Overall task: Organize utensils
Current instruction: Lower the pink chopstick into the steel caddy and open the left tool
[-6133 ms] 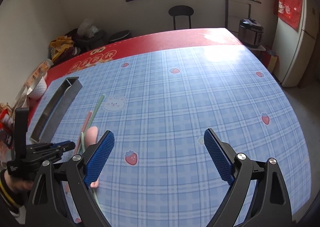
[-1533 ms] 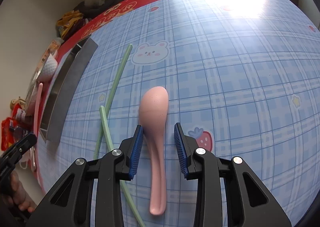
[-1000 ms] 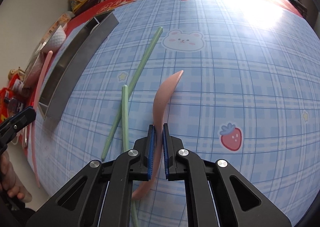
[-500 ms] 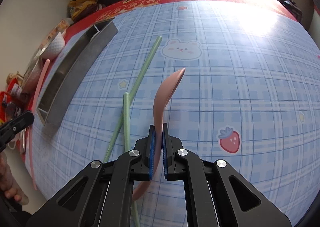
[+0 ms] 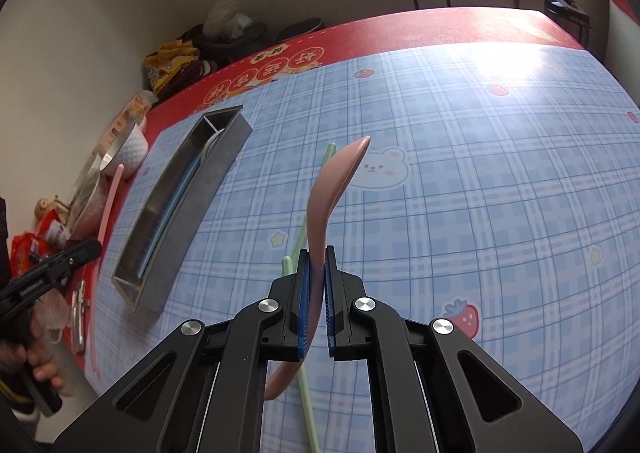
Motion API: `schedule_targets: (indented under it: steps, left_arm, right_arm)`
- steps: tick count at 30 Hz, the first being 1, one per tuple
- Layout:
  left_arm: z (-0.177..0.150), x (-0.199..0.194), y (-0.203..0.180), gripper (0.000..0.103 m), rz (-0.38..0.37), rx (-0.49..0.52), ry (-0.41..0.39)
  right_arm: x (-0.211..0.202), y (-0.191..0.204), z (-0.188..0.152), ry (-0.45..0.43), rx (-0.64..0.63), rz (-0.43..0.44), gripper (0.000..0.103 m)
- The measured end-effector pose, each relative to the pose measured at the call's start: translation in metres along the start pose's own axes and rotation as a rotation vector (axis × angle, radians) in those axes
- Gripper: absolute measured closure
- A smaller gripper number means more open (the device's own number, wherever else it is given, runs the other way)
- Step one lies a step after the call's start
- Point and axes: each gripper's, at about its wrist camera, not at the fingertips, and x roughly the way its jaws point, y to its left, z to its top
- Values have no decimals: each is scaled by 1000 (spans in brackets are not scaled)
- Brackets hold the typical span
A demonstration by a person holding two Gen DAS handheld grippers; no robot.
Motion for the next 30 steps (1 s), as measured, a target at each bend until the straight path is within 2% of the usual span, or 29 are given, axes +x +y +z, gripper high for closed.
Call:
schedule_targets:
  steps: [5,14,21,30]
  left_arm:
    - [26,30,7,97,30,49,38]
    - [64,85,7,97,73,180,103]
    - [70,115,9,97,87,210,154]
    - [74,134,9,97,124,232,188]
  right_arm:
    - [-3,-13,-6,-21,69,-2,96]
    - [-10,-41,-26,-58,204,-59,96]
    - [-20,-57,-33,-89,266,-86,96]
    - [-27,-61,-40,-95,281,-97,96]
